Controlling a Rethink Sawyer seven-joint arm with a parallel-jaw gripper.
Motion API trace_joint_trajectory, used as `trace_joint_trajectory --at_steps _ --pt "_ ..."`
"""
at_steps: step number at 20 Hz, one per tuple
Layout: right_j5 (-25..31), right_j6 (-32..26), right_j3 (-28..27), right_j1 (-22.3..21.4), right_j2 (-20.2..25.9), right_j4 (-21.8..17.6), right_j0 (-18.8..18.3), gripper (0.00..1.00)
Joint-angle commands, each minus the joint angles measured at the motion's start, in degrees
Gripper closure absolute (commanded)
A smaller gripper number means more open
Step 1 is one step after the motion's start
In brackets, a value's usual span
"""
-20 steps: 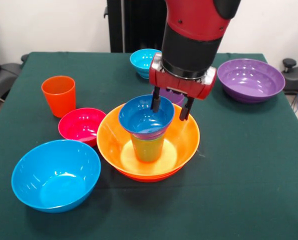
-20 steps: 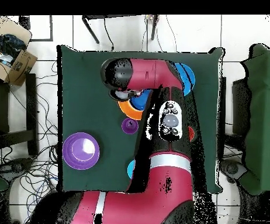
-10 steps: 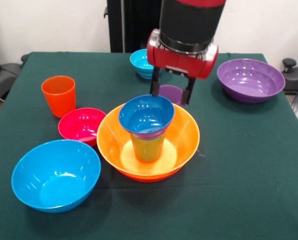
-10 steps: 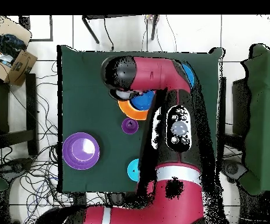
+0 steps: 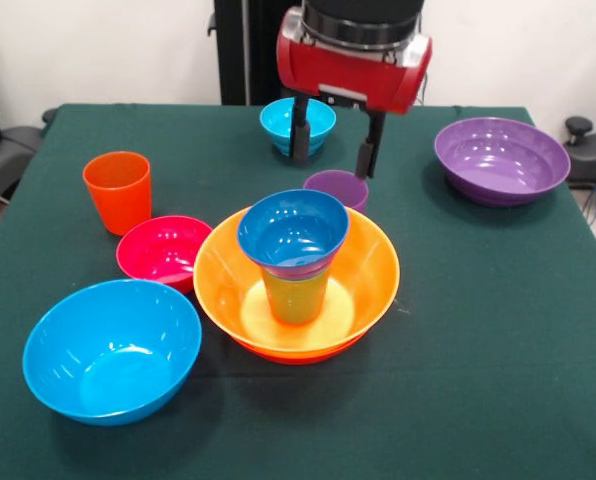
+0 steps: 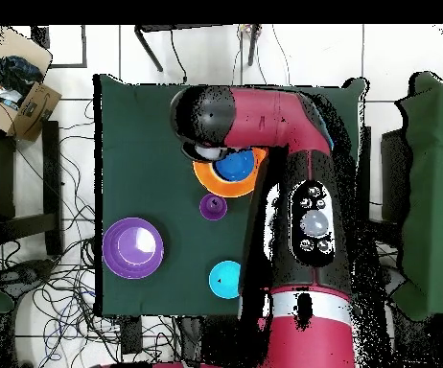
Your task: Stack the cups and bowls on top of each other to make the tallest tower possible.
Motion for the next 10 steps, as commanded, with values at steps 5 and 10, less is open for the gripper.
trace_joint_trajectory --at_steps 5,10 --pt "6.90 -14.51 -5.35 2.47 6.82 -4.87 -0.51 0.00" --pt "8.89 -14.31 -7.02 3.14 6.84 -4.85 -0.33 0.00"
